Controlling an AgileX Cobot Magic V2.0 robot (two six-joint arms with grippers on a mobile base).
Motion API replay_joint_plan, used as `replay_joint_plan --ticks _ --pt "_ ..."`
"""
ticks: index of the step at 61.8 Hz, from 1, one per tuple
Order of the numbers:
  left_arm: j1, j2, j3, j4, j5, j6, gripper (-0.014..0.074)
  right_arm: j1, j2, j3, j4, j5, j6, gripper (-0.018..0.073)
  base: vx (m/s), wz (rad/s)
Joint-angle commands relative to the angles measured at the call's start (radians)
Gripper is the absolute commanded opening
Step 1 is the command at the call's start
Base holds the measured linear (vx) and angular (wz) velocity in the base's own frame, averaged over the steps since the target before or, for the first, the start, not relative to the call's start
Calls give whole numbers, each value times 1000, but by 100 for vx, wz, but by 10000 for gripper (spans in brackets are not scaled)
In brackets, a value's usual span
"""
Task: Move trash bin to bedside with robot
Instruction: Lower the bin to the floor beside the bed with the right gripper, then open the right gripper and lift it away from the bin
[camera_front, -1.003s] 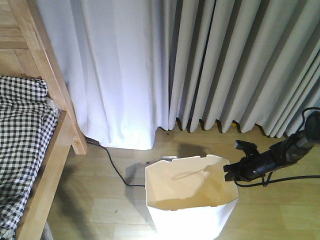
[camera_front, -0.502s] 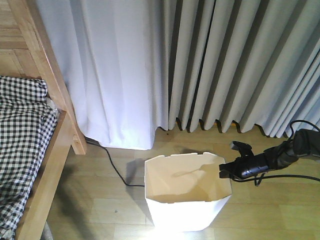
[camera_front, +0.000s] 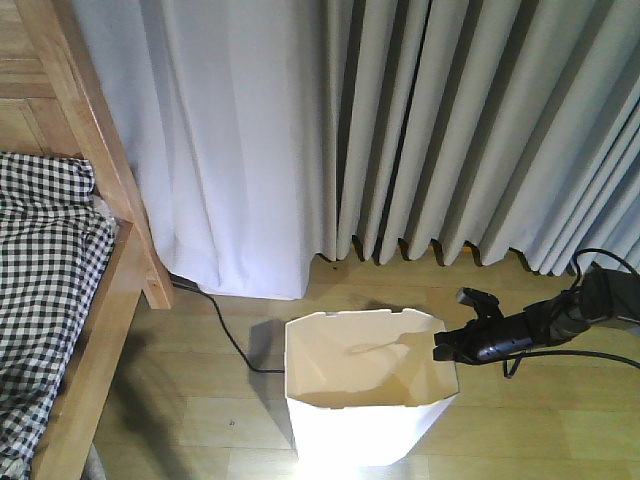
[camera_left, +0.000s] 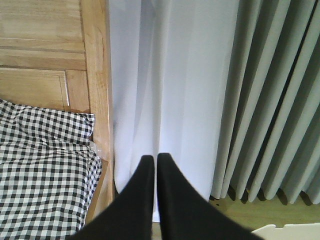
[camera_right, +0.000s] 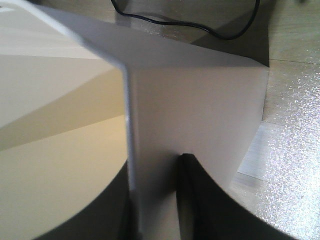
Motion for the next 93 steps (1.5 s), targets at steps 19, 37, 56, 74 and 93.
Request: replay_joint_plan --ticks 19,37,56,74,93 --pt "1 -14 12 -4 -69 -6 -6 -4 -64 -13 -18 136 50 137 0 0" --pt "1 -14 12 -4 -69 -6 -6 -4 -64 -13 -25 133 55 388 0 0" --pt "1 -14 12 -4 -69 -6 -6 -4 -64 -13 -7 103 54 529 0 0" --pt "1 -14 12 -4 -69 -6 -6 -10 -70 -13 11 71 100 529 0 0" --pt "1 -14 12 -4 -69 -6 -6 -15 -275 233 -86 -275 31 529 0 0"
